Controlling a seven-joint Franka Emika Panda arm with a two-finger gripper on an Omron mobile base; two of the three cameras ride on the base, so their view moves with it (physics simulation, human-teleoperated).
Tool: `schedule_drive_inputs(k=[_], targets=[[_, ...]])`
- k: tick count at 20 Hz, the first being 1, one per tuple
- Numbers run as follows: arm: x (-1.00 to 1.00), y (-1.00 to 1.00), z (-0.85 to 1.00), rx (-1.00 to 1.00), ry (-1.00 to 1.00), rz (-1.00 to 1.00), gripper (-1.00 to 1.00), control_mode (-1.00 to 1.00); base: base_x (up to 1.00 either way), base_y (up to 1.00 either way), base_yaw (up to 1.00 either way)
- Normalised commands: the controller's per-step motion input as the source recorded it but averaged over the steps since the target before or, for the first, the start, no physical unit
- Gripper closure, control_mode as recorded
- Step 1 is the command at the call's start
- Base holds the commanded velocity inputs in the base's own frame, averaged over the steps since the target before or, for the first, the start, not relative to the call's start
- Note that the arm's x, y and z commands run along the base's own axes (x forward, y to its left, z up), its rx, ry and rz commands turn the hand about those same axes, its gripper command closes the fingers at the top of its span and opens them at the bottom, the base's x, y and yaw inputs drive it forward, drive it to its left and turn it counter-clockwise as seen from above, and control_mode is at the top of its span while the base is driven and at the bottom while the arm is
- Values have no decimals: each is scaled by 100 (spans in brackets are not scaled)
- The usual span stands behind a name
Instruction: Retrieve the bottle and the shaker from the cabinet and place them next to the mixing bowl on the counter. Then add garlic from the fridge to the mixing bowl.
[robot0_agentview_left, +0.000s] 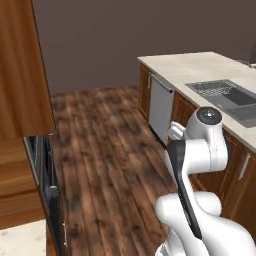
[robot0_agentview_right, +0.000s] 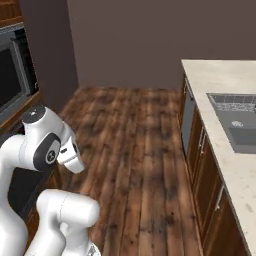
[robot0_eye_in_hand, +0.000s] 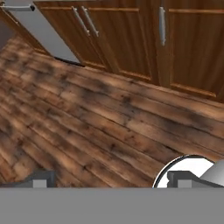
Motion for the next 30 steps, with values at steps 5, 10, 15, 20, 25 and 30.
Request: schedule_drive_inputs(k=[5,10,15,20,25,30], targets=[[0,0,0,0,0,0,-100,100,0,-3,-49],[0,0,0,0,0,0,-100,100,0,-2,-49],[0,0,0,0,0,0,-100,100,0,-2,-49],[0,0,0,0,0,0,-100,100,0,-1,-48],[0,0,0,0,0,0,-100,100,0,-4,-47],[0,0,0,0,0,0,-100,100,0,-2,-47]])
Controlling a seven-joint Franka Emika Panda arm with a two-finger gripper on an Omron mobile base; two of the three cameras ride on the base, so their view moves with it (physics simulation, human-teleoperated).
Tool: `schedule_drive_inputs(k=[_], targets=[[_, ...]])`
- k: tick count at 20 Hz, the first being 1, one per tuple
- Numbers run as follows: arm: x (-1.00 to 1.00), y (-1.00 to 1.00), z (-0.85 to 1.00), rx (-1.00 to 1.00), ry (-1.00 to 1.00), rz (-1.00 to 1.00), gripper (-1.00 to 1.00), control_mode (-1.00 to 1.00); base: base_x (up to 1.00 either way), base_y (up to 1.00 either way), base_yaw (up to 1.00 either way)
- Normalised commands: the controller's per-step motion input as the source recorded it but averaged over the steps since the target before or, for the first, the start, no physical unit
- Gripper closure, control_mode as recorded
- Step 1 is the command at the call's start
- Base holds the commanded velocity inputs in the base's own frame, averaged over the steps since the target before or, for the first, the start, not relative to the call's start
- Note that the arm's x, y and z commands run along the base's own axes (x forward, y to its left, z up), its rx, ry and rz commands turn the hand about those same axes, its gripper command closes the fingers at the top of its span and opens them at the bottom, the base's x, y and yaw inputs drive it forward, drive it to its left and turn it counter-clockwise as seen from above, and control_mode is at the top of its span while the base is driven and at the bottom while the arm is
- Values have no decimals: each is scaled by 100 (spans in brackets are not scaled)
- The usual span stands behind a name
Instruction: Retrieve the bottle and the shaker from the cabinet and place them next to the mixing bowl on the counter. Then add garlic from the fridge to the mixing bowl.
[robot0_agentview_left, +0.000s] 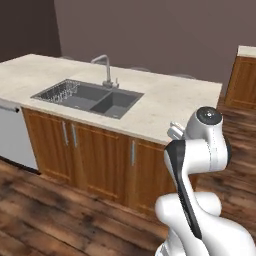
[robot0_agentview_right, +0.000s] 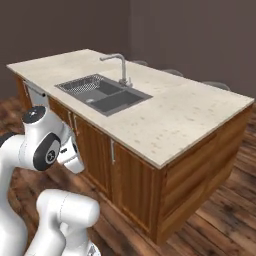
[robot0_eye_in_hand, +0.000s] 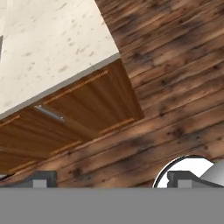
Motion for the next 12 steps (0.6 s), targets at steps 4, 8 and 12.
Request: schedule_drive_inputs(k=[4,8,12], targets=[[0,0,0,0,0,0,-100,100,0,0,-46],[0,0,0,0,0,0,-100,100,0,0,-46],[0,0,0,0,0,0,-100,100,0,0,-45]])
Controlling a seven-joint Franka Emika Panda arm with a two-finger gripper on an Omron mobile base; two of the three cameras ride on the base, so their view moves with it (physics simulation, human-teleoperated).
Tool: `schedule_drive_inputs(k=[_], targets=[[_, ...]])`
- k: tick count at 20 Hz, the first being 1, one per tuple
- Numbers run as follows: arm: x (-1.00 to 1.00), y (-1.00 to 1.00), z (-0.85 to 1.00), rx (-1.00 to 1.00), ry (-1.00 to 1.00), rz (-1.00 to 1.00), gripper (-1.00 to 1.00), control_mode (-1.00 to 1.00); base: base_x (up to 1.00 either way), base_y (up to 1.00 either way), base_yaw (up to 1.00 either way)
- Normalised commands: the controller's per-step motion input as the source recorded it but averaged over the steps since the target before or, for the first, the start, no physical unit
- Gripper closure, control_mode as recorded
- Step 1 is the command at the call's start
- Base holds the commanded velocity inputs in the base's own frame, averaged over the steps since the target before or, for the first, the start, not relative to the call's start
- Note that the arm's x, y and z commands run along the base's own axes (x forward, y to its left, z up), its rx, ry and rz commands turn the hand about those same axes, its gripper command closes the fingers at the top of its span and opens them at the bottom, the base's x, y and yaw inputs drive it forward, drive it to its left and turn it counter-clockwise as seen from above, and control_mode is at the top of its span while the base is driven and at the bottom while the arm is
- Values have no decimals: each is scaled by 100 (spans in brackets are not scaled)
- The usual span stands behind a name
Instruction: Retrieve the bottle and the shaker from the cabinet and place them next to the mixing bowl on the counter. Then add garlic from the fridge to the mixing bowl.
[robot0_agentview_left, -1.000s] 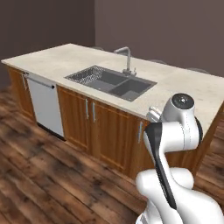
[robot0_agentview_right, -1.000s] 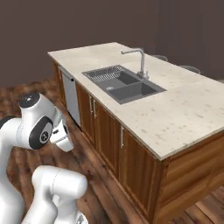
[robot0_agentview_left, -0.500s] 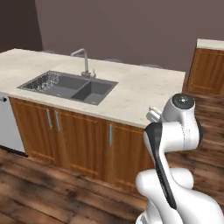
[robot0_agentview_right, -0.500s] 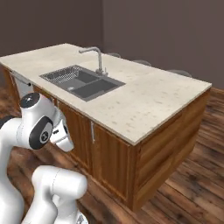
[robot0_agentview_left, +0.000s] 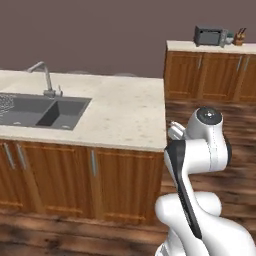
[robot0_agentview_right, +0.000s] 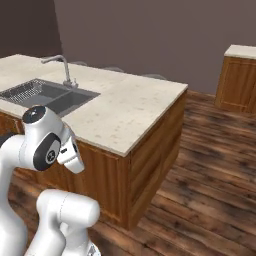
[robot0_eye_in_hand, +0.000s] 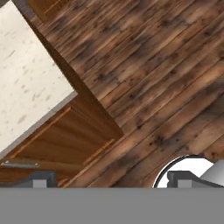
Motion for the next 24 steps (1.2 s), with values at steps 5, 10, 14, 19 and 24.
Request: schedule_drive_inputs(k=[5,10,14,19,24], targets=[[0,0,0,0,0,0,-100,100,0,0,-43],[0,0,0,0,0,0,-100,100,0,0,-41],[0,0,0,0,0,0,-100,100,0,-3,-39],[0,0,0,0,0,0,-100,100,0,-3,-38],[0,0,0,0,0,0,-100,100,0,-3,-36]])
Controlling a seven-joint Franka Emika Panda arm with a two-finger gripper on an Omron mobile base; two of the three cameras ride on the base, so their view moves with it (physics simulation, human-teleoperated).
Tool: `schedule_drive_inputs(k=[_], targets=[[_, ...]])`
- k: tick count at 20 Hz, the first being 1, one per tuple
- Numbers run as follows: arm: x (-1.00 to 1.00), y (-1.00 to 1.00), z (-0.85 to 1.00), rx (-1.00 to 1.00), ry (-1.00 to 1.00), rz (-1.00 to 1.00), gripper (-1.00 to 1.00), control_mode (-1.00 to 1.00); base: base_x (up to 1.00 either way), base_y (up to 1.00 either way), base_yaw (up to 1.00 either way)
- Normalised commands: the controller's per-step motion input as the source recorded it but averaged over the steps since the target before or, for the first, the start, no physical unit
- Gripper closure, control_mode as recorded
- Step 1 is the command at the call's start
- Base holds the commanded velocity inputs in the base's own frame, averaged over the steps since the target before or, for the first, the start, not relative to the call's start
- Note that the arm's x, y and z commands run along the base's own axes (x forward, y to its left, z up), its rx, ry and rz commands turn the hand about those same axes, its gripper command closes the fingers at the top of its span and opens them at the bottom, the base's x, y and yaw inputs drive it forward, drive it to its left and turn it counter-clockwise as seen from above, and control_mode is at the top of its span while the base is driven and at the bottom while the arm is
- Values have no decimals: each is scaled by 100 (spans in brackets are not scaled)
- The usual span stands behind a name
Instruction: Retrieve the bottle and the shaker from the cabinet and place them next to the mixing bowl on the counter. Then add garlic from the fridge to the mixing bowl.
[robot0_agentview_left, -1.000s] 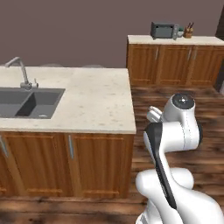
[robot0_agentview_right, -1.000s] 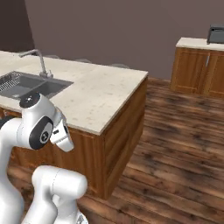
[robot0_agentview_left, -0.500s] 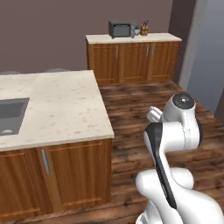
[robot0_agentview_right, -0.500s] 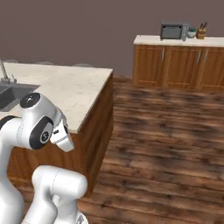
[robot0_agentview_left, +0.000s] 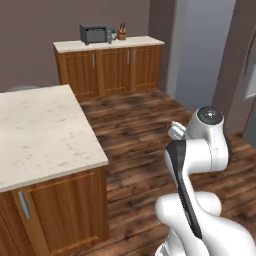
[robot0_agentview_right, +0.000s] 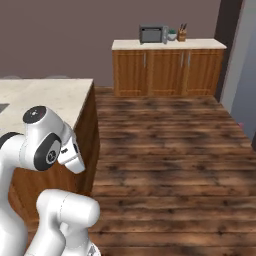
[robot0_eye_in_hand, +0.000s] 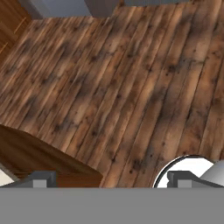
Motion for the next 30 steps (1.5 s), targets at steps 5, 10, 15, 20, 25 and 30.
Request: schedule_drive_inputs(k=[5,10,15,20,25,30], targets=[[0,0,0,0,0,0,-100,100,0,-3,-35],[0,0,0,0,0,0,-100,100,0,-4,-35],[0,0,0,0,0,0,-100,100,0,-4,-35],[0,0,0,0,0,0,-100,100,1,-1,-34],[0,0,0,0,0,0,-100,100,8,0,-33],[0,0,0,0,0,0,-100,100,17,0,-32]])
